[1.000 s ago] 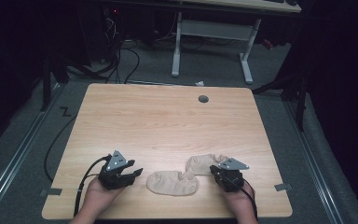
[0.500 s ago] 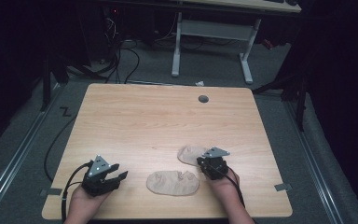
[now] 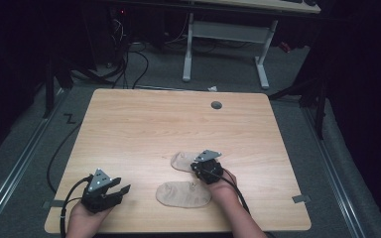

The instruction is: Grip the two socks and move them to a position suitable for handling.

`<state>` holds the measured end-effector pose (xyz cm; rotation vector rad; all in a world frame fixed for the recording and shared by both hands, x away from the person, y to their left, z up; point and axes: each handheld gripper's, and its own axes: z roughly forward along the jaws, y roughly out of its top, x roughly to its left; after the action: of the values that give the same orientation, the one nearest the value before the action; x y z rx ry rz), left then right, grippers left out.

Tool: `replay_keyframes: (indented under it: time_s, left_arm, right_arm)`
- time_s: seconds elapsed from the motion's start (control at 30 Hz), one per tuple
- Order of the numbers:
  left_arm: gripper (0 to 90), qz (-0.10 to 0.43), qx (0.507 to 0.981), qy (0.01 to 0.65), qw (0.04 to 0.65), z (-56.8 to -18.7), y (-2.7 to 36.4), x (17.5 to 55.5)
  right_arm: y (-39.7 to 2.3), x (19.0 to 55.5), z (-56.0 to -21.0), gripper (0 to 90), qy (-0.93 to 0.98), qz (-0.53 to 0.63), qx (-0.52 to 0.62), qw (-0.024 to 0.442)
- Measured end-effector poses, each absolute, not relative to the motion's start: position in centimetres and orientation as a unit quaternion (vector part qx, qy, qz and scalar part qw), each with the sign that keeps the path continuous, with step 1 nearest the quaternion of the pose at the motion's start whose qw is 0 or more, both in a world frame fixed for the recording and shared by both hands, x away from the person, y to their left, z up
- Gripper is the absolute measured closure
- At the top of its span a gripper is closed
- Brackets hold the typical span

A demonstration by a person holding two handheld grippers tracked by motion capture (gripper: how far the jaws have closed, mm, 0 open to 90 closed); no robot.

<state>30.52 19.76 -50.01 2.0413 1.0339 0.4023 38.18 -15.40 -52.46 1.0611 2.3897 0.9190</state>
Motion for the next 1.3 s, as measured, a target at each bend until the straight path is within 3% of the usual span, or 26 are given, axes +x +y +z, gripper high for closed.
replay_keyframes:
  time_s: [0.17,0.3,0.67,0.97,1.3]
  left_arm:
    - [53.9,0.155,0.807,0.405,0.400,-50.0,19.4,30.6]
    - [53.8,0.149,0.811,0.394,0.407,-49.8,18.3,31.3]
    - [53.8,0.140,0.830,0.350,0.412,-50.3,12.8,35.8]
    - [53.7,0.128,0.828,0.351,0.418,-50.9,8.5,39.3]
    - [58.3,0.112,0.838,0.359,0.395,-52.7,5.4,42.5]
  right_arm:
    - [-15.8,37.8,-51.7,83.8,0.839,0.344,0.378,0.189]
    - [-18.6,36.2,-49.7,78.7,0.805,0.381,0.399,0.219]
    - [-24.7,34.1,-50.4,67.5,0.757,0.374,0.480,0.238]
    - [-23.8,35.1,-51.7,62.9,0.761,0.360,0.491,0.224]
    - [-23.1,37.3,-52.7,65.0,0.767,0.344,0.503,0.203]
